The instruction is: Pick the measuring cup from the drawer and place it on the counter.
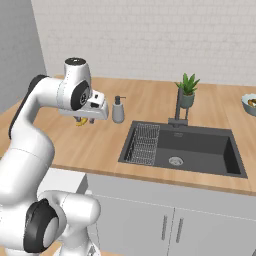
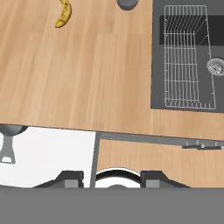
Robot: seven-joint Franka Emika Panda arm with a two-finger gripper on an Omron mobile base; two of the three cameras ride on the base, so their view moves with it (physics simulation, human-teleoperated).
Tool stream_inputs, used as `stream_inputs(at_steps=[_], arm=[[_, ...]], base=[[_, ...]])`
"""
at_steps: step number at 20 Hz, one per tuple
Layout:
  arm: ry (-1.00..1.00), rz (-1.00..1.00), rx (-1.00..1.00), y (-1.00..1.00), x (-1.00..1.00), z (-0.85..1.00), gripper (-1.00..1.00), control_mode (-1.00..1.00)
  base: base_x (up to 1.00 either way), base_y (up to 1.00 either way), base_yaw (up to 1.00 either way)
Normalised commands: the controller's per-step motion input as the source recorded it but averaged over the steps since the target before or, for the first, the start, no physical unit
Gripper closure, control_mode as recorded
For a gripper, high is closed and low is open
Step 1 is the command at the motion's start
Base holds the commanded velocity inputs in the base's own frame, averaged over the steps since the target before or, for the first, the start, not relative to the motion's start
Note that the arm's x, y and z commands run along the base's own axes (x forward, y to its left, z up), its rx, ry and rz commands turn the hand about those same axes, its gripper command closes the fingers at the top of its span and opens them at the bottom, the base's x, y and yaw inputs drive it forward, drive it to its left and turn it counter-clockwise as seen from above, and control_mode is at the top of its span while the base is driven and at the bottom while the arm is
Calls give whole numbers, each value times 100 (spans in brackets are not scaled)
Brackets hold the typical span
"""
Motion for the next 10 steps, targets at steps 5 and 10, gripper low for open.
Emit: stream_inputs(at_steps=[5, 10], arm=[[0, 0, 0, 0, -16, 0, -100, -100], [0, 0, 0, 0, -40, -12, -100, -100]], base=[[0, 0, 0], [0, 0, 0]])
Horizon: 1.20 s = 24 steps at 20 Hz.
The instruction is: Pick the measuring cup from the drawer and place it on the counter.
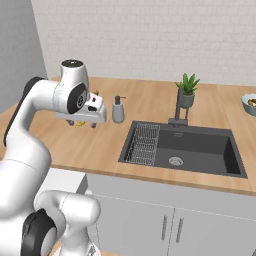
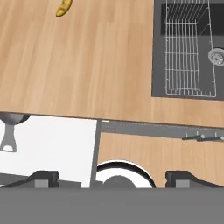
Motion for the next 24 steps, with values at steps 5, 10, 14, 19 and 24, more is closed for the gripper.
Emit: stream_inputs(at_steps=[5, 10, 14, 19, 24], arm=[[0, 0, 0, 0, -35, -48, -100, -100], [0, 0, -2, 1, -15, -64, -100, -100], [0, 0, -2, 9, -21, -54, -100, -100], [0, 0, -2, 14, -28, -36, -100, 100], [0, 0, 0, 0, 0, 0, -100, 100]], base=[[0, 0, 0], [0, 0, 0], [0, 0, 0], [-8, 3, 0], [-47, 11, 2]])
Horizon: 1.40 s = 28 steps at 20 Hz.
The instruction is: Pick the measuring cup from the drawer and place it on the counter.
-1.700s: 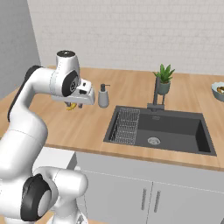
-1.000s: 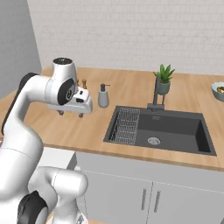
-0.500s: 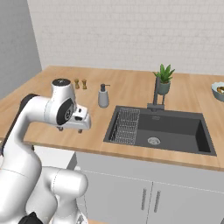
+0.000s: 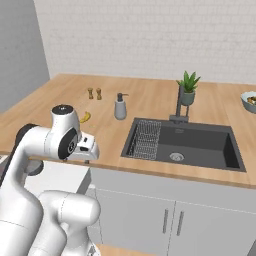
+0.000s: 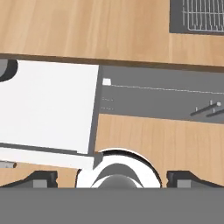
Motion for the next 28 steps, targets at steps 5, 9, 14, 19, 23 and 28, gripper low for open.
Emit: stream_inputs(at_steps=[5, 9, 14, 19, 23, 28], arm=[[0, 0, 0, 0, 0, 0, -100, 100], [0, 0, 0, 0, 0, 0, -100, 100], [0, 1, 0, 14, 0, -6, -100, -100], [0, 2, 0, 57, 25, -25, -100, -100], [0, 1, 0, 75, 61, -39, -100, -100], [6, 0, 0, 72, 59, -41, -100, -100]], base=[[-54, 17, 2], [-56, 31, 2], [-16, 23, 2], [0, 0, 0], [0, 0, 0], [0, 0, 0]])
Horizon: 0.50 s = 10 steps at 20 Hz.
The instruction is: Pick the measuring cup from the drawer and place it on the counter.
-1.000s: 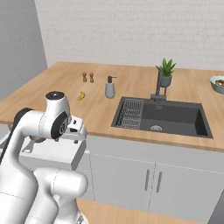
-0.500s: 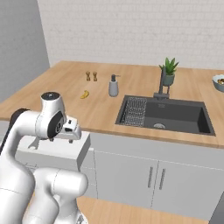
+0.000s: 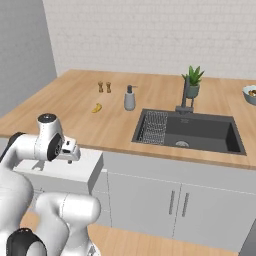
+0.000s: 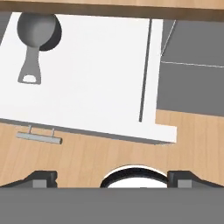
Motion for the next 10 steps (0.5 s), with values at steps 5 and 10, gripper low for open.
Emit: stream_inputs(at_steps=[5, 10], arm=[[13, 0, 0, 59, 52, -31, -100, -100], [6, 0, 0, 27, 44, -30, -100, -100]], base=[[0, 0, 0], [0, 0, 0]])
